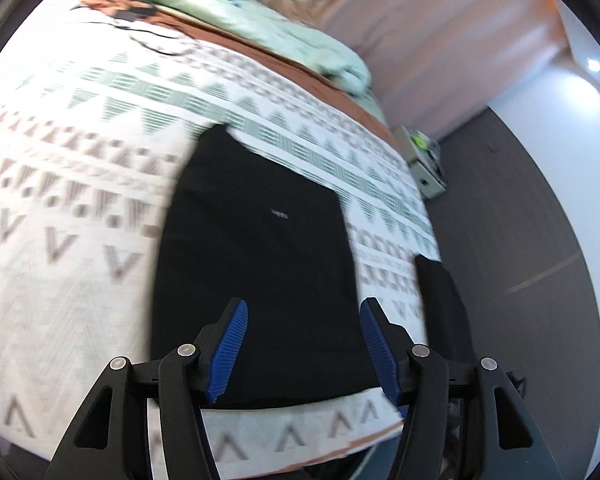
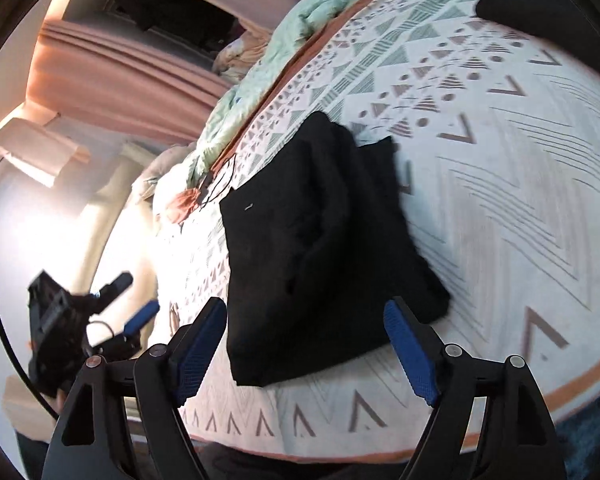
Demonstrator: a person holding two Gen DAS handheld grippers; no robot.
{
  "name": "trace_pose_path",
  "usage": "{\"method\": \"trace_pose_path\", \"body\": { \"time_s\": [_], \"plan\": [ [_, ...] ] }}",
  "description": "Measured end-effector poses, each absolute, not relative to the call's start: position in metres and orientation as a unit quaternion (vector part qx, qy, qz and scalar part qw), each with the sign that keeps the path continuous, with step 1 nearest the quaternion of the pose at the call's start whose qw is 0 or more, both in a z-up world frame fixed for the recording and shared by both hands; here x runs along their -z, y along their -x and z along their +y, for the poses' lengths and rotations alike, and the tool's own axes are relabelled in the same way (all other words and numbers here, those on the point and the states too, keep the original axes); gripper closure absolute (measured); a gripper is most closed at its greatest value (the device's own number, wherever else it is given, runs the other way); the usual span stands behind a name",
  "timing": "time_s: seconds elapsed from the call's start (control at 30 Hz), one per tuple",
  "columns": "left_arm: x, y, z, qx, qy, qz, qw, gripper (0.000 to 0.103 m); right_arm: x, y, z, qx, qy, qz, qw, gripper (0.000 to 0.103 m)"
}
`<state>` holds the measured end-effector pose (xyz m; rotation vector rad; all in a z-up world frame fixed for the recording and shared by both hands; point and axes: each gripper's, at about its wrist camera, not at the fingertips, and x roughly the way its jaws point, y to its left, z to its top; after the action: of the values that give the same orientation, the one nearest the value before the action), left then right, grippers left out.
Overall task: Fold large clothes
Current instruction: 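Open both grippers and release the folded black shirt strip, then close both grippers on the end of the folded shirt strip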
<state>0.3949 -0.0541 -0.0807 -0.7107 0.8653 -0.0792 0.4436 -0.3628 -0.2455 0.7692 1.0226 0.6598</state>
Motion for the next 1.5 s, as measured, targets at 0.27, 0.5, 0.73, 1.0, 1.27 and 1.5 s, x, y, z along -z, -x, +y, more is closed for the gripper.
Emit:
{"method": "trace_pose_path", "body": {
  "time_s": [0.27,0.5,0.73,1.0,1.27,1.5],
  "plan": [
    [0.092,-0.354,0.005,-0.039,0.348,0.412,0.841,0.043,0.258,-0.465,-0.331,-0.287,-0.333,0.48,0.759,0.022],
    [0.098,-0.328,0.027,-0.071,0.361,0.402,0.838,0.028,0.261,-0.47,-0.328,-0.296,-0.33,0.473,0.762,0.09],
    [0.091,-0.32,0.015,-0.075,0.347,0.403,0.843,0.028,0.259,-0.458,-0.347,-0.307,-0.347,0.448,0.765,0.093],
    [0.088,-0.317,0.005,-0.121,0.297,0.408,0.854,0.028,0.279,-0.452,-0.375,-0.305,-0.375,0.455,0.748,0.093],
    [0.12,-0.333,0.015,-0.113,0.305,0.426,0.844,0.028,0.303,-0.451,-0.379,-0.303,-0.379,0.471,0.737,0.094],
    [0.162,-0.364,0.013,-0.089,0.304,0.467,0.826,0.037,0.333,-0.448,-0.39,-0.306,-0.395,0.487,0.716,0.095]
  ]
}}
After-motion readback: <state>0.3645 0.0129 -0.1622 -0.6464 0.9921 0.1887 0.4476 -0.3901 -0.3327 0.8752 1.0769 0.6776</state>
